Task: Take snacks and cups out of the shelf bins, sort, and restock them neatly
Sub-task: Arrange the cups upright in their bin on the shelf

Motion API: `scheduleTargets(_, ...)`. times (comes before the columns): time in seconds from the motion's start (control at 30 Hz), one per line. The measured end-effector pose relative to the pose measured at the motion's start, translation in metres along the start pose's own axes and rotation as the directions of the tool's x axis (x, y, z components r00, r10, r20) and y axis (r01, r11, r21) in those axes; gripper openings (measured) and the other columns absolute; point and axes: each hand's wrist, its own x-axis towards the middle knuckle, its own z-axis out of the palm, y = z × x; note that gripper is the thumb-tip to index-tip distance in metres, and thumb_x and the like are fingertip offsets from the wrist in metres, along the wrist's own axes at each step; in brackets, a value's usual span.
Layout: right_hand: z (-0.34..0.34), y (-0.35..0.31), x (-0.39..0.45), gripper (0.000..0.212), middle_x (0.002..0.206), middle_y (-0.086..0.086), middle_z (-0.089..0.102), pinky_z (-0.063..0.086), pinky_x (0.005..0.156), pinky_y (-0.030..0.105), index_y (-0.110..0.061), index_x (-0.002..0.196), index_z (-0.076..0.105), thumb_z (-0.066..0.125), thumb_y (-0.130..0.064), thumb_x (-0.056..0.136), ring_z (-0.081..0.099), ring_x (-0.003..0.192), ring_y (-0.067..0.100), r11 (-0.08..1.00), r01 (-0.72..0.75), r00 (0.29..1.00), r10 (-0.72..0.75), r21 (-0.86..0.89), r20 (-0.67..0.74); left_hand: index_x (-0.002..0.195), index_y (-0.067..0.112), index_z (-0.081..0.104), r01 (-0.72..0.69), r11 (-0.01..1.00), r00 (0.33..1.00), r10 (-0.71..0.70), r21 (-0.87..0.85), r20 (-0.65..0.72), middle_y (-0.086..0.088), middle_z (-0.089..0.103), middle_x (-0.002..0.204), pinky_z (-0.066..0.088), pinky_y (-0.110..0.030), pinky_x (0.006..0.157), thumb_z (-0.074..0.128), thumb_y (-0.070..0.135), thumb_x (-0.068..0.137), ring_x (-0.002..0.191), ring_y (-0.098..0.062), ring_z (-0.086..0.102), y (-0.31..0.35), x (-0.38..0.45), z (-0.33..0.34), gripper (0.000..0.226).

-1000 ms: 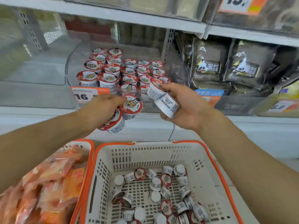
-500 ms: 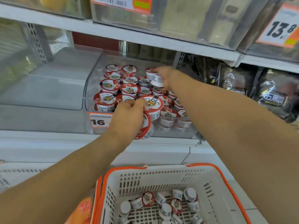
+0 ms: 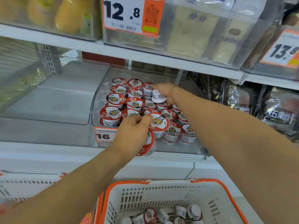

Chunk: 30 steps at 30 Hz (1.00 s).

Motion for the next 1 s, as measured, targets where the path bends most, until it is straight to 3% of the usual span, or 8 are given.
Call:
scheduleTargets(0.1, -0.007, 0.004, 0.001, 0.010, 0.121, 0.016, 0.069, 0.055, 0.096, 0.042, -0.008, 0.099, 0.062, 0.064, -0.014, 0.093, 0.069, 0.098, 0.026, 0.986, -0.029, 0.998, 0.021, 0.161, 0.053, 0.070, 0.027, 0.060, -0.020, 1.000, 1.000, 0.020, -0.009, 0.010, 0.024, 0.062, 0.065, 0.035, -0.006, 0.054, 0.051, 0.040, 0.100, 0.066, 0.005, 0.059, 0.003, -0.001, -0.003, 0.034)
scheduleTargets(0.2, -0.013, 0.010, -0.002, 0.030, 0.127, 0.012, 0.067, 0.052, 0.102, 0.041, -0.004, 0.108, 0.066, 0.080, -0.014, 0.083, 0.066, 0.112, 0.026, 0.994, 0.008, 0.997, 0.001, 0.110, -0.076, 0.072, 0.029, 0.061, -0.023, 0.999, 0.999, 0.024, -0.035, 0.027, 0.024, 0.064, 0.071, 0.037, -0.007, 0.056, 0.052, 0.040, 0.100, 0.070, 0.004, 0.061, 0.004, 0.000, -0.005, 0.032)
scheduleTargets(0.27, -0.014, 0.011, -0.013, 0.061, 0.129, 0.008, 0.064, 0.050, 0.103, 0.034, -0.005, 0.125, 0.064, 0.089, -0.027, 0.073, 0.062, 0.118, 0.024, 0.991, 0.113, 0.974, -0.126, -0.075, -0.190, 0.070, 0.029, 0.060, -0.042, 0.998, 0.998, 0.044, -0.045, 0.039, 0.027, 0.064, 0.060, 0.038, -0.002, 0.049, 0.052, 0.040, 0.100, 0.063, 0.010, 0.062, 0.005, 0.000, -0.007, 0.033)
scheduleTargets(0.33, -0.011, 0.014, -0.022, 0.073, 0.127, 0.005, 0.065, 0.051, 0.101, 0.032, -0.009, 0.128, 0.063, 0.092, -0.039, 0.068, 0.061, 0.117, 0.021, 0.935, 0.258, 0.937, -0.303, -0.242, -0.172, 0.070, 0.030, 0.061, -0.065, 0.997, 0.996, 0.068, -0.050, 0.055, 0.031, 0.061, 0.054, 0.036, 0.002, 0.045, 0.051, 0.039, 0.100, 0.057, 0.018, 0.059, 0.005, 0.000, -0.008, 0.033)
scheduleTargets(0.47, -0.006, 0.023, -0.035, 0.042, 0.118, 0.001, 0.068, 0.053, 0.100, 0.037, -0.014, 0.115, 0.070, 0.084, -0.031, 0.080, 0.063, 0.108, 0.016, 0.873, 0.429, 0.889, -0.454, -0.232, -0.067, 0.078, 0.023, 0.068, -0.079, 0.996, 0.993, 0.083, -0.051, 0.082, 0.025, 0.069, 0.065, 0.041, 0.001, 0.053, 0.052, 0.037, 0.100, 0.067, 0.011, 0.064, 0.001, 0.002, -0.010, 0.031)
scheduleTargets(0.57, -0.007, 0.028, -0.042, 0.050, 0.107, -0.004, 0.067, 0.055, 0.096, 0.033, -0.013, 0.124, 0.063, 0.084, -0.010, 0.078, 0.063, 0.101, 0.013, 0.833, 0.509, 0.853, -0.522, -0.219, -0.006, 0.076, 0.023, 0.068, -0.078, 0.995, 0.993, 0.084, -0.068, 0.088, 0.025, 0.070, 0.066, 0.040, 0.001, 0.052, 0.053, 0.036, 0.100, 0.069, 0.012, 0.065, 0.001, 0.000, -0.010, 0.031)
scheduleTargets(0.73, -0.003, 0.033, -0.044, 0.029, 0.107, -0.004, 0.065, 0.051, 0.087, 0.031, -0.020, 0.093, 0.071, 0.090, -0.024, 0.072, 0.060, 0.097, 0.013, 0.742, 0.531, 0.823, -0.567, -0.410, 0.041, 0.076, 0.029, 0.068, -0.080, 0.994, 0.994, 0.085, -0.081, 0.072, 0.023, 0.071, 0.070, 0.042, -0.001, 0.053, 0.053, 0.038, 0.099, 0.073, 0.008, 0.067, 0.005, -0.004, -0.010, 0.029)
scheduleTargets(1.0, 0.005, 0.037, -0.048, 0.027, 0.125, 0.002, 0.059, 0.040, 0.090, 0.025, -0.022, 0.094, 0.068, 0.087, -0.024, 0.075, 0.053, 0.109, 0.015, 0.751, 0.507, 0.831, -0.556, -0.424, 0.011, 0.076, 0.034, 0.062, -0.074, 0.995, 0.997, 0.075, -0.068, 0.010, 0.023, 0.064, 0.078, 0.041, -0.001, 0.048, 0.052, 0.039, 0.099, 0.074, -0.001, 0.064, 0.010, -0.008, -0.014, 0.026)
